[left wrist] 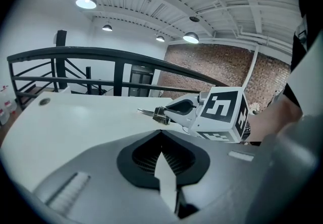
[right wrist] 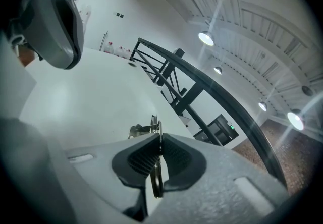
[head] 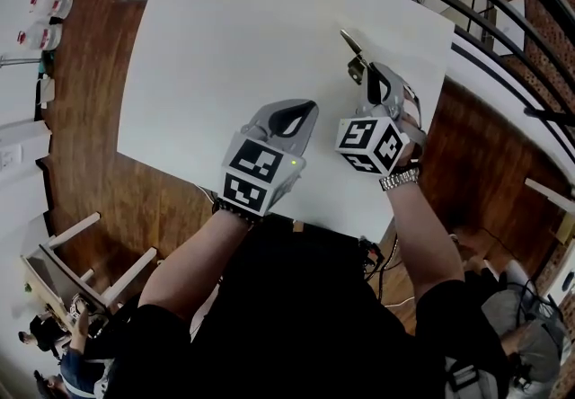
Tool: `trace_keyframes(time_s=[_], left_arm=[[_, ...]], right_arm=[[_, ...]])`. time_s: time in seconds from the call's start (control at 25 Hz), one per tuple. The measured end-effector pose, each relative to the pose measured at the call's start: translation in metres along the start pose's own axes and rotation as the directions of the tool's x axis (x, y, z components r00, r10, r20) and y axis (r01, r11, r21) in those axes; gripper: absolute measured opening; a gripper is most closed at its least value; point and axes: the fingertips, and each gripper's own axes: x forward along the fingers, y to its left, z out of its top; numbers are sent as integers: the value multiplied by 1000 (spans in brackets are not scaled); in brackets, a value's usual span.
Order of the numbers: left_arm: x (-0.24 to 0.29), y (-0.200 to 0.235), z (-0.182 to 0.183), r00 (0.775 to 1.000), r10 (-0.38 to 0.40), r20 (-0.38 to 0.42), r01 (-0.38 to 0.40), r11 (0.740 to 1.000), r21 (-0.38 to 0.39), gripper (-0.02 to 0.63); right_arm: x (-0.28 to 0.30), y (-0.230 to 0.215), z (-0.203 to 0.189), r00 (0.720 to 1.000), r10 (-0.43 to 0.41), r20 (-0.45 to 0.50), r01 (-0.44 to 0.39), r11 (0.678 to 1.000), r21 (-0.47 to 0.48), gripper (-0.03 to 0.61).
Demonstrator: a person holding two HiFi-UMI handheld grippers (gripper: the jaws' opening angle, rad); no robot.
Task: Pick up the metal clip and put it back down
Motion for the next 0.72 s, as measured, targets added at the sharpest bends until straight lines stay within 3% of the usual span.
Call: trace_keyframes(time_s=[0.28,0.72], left_arm=[[-33,2,2,999,15,36,-16,1000,13,14],[-120,-14,-18,991,0,137,-6,999,43,14]], right_arm=[[-33,1,29,999,1,41,-3,999,51,2],[-120,48,70,994,-21,110,12,997,82,2]])
